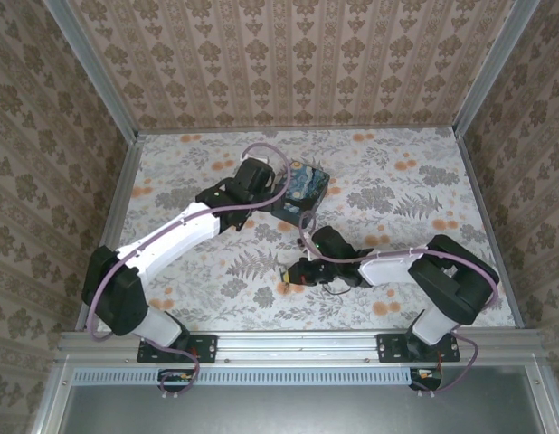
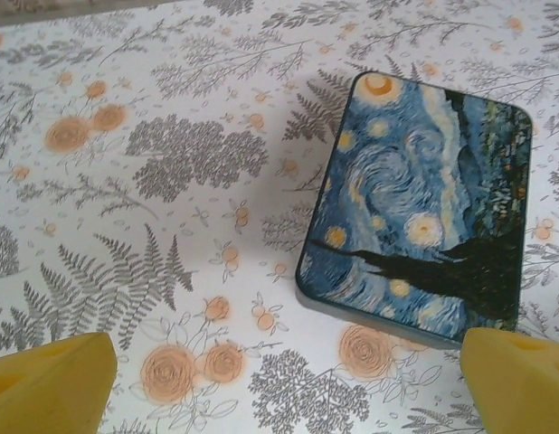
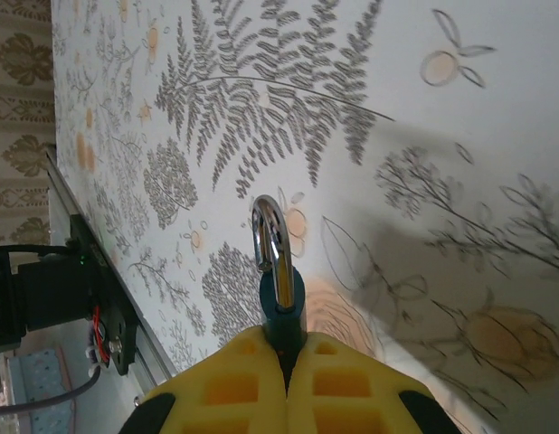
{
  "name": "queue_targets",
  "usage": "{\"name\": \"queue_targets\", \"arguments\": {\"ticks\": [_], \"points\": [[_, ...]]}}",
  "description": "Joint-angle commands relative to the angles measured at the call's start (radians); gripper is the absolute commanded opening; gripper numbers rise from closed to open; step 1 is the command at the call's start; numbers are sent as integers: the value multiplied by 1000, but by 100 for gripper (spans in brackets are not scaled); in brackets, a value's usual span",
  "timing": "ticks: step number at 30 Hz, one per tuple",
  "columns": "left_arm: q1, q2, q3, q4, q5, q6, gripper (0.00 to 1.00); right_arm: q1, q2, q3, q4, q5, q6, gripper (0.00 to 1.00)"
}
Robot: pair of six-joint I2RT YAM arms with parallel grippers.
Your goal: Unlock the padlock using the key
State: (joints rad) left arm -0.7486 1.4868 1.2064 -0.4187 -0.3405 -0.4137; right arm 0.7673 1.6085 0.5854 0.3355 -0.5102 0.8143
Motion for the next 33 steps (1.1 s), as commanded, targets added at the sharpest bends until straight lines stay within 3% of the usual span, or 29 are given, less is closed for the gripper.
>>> {"name": "queue_targets", "arguments": {"ticks": [1, 17, 19, 22, 29, 31, 33], "points": [[8, -50, -38, 7, -21, -44, 100, 2, 23, 50, 38, -21, -8, 0], [20, -97, -113, 43, -4, -72, 100, -97, 44, 10, 16, -29, -47, 0], [20, -99, -115, 45, 1, -74, 100, -111, 33, -4, 13, -28, -48, 11], [20, -102, -115, 45, 5, -77, 100, -148, -6, -30, -11, -27, -56, 42], [41, -131, -108, 40, 27, -78, 100, -303, -241, -38, -191, -43, -120, 79], [62, -148, -112, 36, 32, -79, 100, -350, -323, -6, -288, -29, -158, 95], [80, -170, -121, 36, 0, -78, 100, -397, -384, 28, -358, -15, -189, 99]]}}
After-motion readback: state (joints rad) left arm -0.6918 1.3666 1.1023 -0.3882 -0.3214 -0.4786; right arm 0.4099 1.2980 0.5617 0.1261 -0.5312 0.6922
